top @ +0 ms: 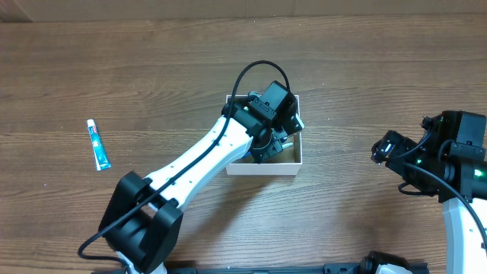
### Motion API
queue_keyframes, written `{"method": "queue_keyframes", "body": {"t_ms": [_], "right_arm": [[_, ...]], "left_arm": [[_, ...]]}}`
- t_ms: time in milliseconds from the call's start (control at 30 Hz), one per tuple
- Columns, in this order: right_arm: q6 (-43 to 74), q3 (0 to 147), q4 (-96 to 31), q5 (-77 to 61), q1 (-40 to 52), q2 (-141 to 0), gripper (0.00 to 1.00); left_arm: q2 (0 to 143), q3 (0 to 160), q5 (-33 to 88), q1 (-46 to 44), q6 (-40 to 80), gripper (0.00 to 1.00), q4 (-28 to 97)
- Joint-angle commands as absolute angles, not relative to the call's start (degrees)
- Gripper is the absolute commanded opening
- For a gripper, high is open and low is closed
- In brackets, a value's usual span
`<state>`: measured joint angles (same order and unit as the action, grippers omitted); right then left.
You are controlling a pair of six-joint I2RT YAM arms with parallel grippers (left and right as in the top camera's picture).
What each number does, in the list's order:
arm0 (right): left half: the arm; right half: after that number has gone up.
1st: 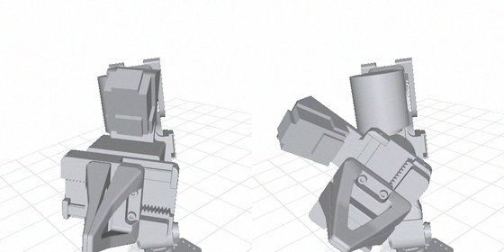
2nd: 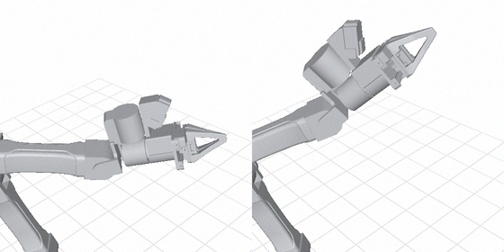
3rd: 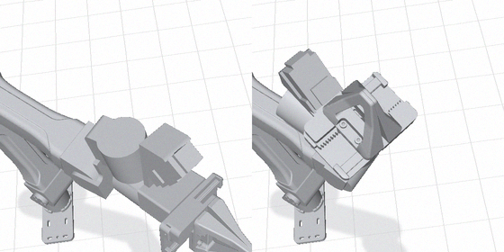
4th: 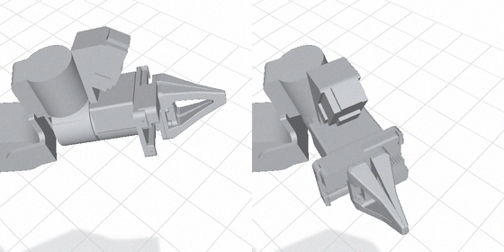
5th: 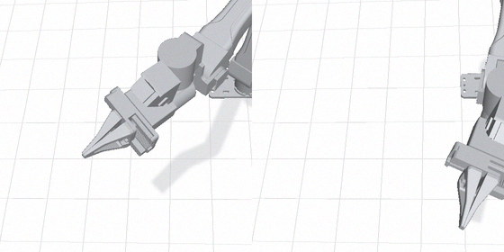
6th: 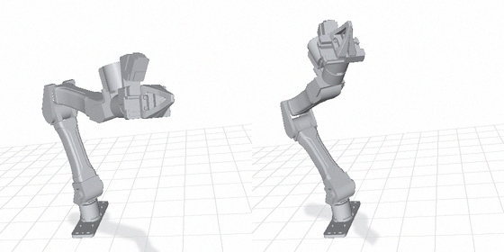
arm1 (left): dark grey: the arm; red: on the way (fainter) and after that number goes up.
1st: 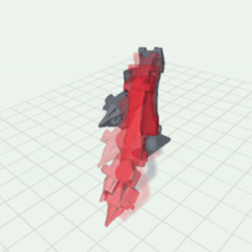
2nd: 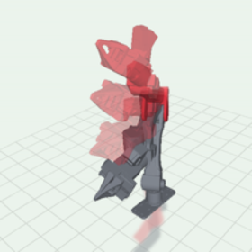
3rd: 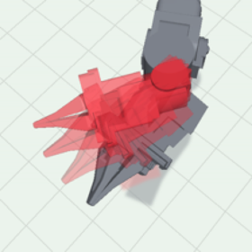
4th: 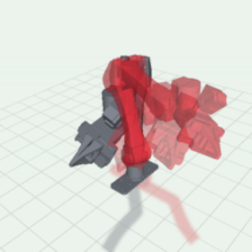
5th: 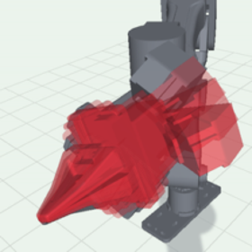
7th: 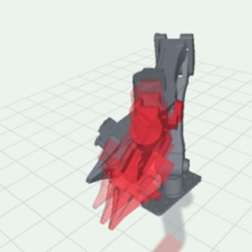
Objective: Pack container
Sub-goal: 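Carry the razor into the box and release it, then move the left gripper to the Colgate toothpaste tube and grasp it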
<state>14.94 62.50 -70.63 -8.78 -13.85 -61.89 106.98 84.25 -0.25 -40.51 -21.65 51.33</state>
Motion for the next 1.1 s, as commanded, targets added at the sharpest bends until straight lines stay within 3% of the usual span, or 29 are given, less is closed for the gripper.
{"method": "queue_keyframes", "body": {"t_ms": [0,67,100,133,200,233,433,600,700,867,1067], "right_arm": [[14.5,62.2,-70.4,-9.1,-14.0,-61.7,1.0],[14.5,62.2,-70.4,-9.1,-14.0,-61.7,1.0],[14.5,62.2,-70.4,-9.1,-14.0,-61.7,1.0],[14.5,62.2,-70.4,-9.1,-14.0,-61.7,1.0],[14.5,62.2,-70.4,-9.1,-14.0,-61.7,1.0],[14.5,62.2,-70.4,-9.1,-14.0,-61.7,1.0],[14.5,62.2,-70.3,-9.1,-14.0,-61.7,1.0],[14.5,62.2,-70.3,-9.1,-14.0,-61.7,1.0],[14.5,62.2,-70.3,-9.1,-14.0,-61.7,1.0],[14.5,62.2,-70.2,-9.1,-14.0,-61.7,1.0],[14.5,62.2,-70.2,-9.1,-14.0,-61.7,1.0]], "left_arm": [[108.4,84.0,-0.6,-40.4,-23.1,0.04,51.6],[108.3,84.1,-0.6,-40.4,-23.2,0.04,51.6],[108.3,84.1,-0.6,-40.4,-23.1,0.21,51.8],[108.3,84.1,-0.6,-40.4,-23.1,0.32,51.9],[108.3,84.1,-0.7,-40.4,-22.6,0.41,51.9],[108.2,84.3,-2.1,-40.4,-20.6,0.57,51.9],[103.6,90.2,-8.5,-41.0,-11.4,0.62,59.8],[89.7,91.0,-12.7,-35.7,0.2,0.69,63.6],[83.3,91.0,-12.3,-24.8,6.0,0.78,66.2],[81.7,88.9,-6.0,-1.1,7.4,0.81,68.3],[85.2,74.5,-1.8,20.9,8.8,0.91,57.5]]}}
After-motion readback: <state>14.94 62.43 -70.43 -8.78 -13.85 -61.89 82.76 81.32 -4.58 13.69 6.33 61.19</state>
